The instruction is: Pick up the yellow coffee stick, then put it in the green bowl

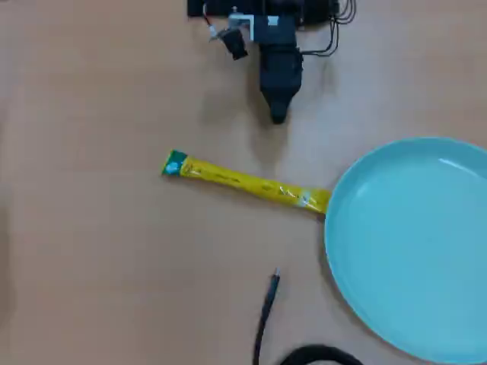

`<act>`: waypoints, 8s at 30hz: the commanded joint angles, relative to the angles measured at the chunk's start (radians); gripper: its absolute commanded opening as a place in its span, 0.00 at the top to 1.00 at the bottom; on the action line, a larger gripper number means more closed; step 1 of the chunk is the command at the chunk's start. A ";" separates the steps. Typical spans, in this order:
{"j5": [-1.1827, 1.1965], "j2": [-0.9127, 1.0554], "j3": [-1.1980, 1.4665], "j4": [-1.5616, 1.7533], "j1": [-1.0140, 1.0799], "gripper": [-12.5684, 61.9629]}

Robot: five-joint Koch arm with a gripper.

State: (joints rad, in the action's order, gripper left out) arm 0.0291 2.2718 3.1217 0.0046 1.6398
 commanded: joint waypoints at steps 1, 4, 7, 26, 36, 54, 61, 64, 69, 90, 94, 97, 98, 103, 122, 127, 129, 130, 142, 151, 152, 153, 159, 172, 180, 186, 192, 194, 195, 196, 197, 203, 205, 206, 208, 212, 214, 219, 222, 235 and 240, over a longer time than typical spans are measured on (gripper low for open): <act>0.002 0.101 0.037 -0.204 0.005 0.28; 0.002 0.101 0.037 -0.204 0.005 0.28; 0.002 0.101 0.037 -0.204 0.005 0.28; -0.003 0.100 -0.084 -0.281 -0.028 0.27; 0.005 0.100 -0.396 -0.698 -0.078 0.27; 0.008 0.097 -0.810 -1.069 -0.107 0.27; -0.006 0.046 -1.042 -1.262 -0.120 0.27; -0.003 -0.008 -1.154 -1.368 -0.120 0.28; 0.005 -0.064 -1.302 -1.480 -0.117 0.28; 0.210 -0.371 -1.615 -1.534 0.017 0.28; 0.258 -0.453 -1.701 -1.586 0.048 0.28; 0.295 -0.505 -1.753 -1.614 0.054 0.28; 0.295 -0.518 -1.766 -1.618 0.057 0.27; 0.290 -0.618 -1.795 -1.620 0.109 0.28; 0.290 -0.930 -1.901 -1.612 0.144 0.27; 0.288 -0.963 -1.896 -1.609 0.153 0.27; 0.288 -0.980 -1.896 -1.609 0.155 0.27; 0.288 -0.988 -1.896 -1.609 0.155 0.27; 0.287 -1.075 -1.888 -1.588 0.156 0.27; 0.287 -1.123 -1.890 -1.548 0.161 0.27; 0.287 -1.129 -1.891 -1.546 0.161 0.27; 0.287 -1.134 -1.891 -1.543 0.161 0.27; 0.285 -1.163 -1.891 -1.514 0.169 0.27; 0.238 -1.216 -1.898 -1.413 0.184 0.27; 0.238 -1.221 -1.898 -1.358 0.183 0.29; 0.238 -1.226 -1.902 -1.355 0.183 0.29; 0.239 -1.229 -1.902 -1.355 0.183 0.30; 0.239 -1.229 -1.904 -1.355 0.181 0.32; 0.239 -1.229 -1.904 -1.355 0.181 0.34; 0.238 -1.230 -1.904 -1.355 0.181 0.37; 0.238 -1.230 -1.904 -1.353 0.181 0.40; 0.238 -1.233 -1.902 -1.341 0.179 0.73; 0.238 -1.235 -1.902 -1.339 0.181 0.85; 0.238 -1.236 -1.902 -1.336 0.181 0.91; 0.238 -1.239 -1.901 -1.333 0.179 0.95; 0.239 -1.244 -1.899 -1.335 0.181 0.93; 0.241 -1.246 -1.898 -1.336 0.183 0.93; 0.244 -1.244 -1.894 -1.353 0.192 0.93; 0.250 -1.243 -1.896 -1.391 0.192 0.93; 0.262 -1.143 -1.902 -1.485 0.186 0.93; 0.261 -1.088 -1.901 -1.496 0.179 0.93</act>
State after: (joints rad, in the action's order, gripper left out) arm 0.2869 1.0753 1.2502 -1.4511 1.8224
